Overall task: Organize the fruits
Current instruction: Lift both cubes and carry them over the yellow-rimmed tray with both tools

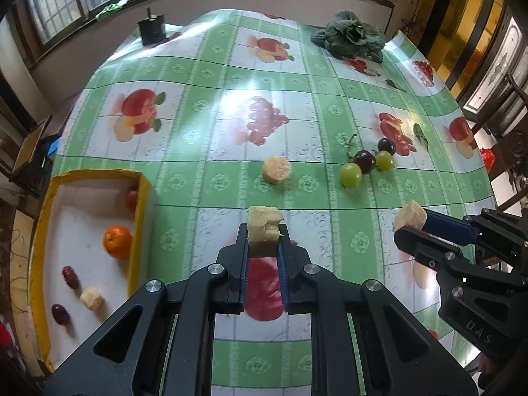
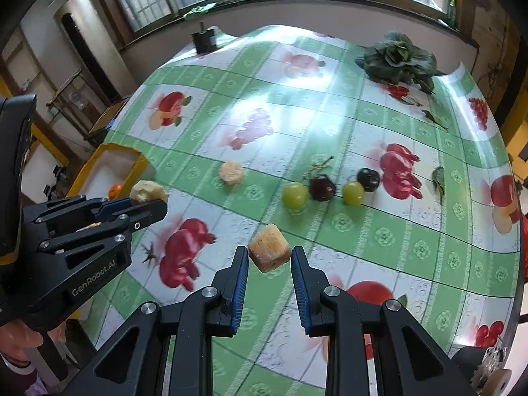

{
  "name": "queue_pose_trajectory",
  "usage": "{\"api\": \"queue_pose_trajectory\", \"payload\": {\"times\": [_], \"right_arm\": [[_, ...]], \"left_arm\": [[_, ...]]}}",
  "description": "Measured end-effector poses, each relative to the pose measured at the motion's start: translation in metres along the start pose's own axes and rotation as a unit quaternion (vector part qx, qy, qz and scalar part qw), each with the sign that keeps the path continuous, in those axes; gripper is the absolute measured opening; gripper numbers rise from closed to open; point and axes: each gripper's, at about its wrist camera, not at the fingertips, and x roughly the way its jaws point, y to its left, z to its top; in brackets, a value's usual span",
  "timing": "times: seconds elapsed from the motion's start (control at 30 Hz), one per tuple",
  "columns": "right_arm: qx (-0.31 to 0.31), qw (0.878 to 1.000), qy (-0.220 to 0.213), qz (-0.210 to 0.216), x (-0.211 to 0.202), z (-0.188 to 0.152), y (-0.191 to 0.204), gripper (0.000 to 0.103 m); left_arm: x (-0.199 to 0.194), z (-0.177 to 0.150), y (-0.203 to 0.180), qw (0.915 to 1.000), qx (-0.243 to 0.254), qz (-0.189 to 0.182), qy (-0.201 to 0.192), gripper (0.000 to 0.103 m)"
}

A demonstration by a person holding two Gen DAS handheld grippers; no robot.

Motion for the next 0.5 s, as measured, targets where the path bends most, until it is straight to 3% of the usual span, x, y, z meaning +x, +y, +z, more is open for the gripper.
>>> {"api": "queue_pose_trajectory", "payload": {"times": [0.5], "right_arm": [[-0.070,0.997,0.003,0.034,0.008,0.011,0.080,0.026]], "left_arm": [[-0.025,-0.020,0.070,0.9979,-0.051,0.036,-0.015,0.014]]}}
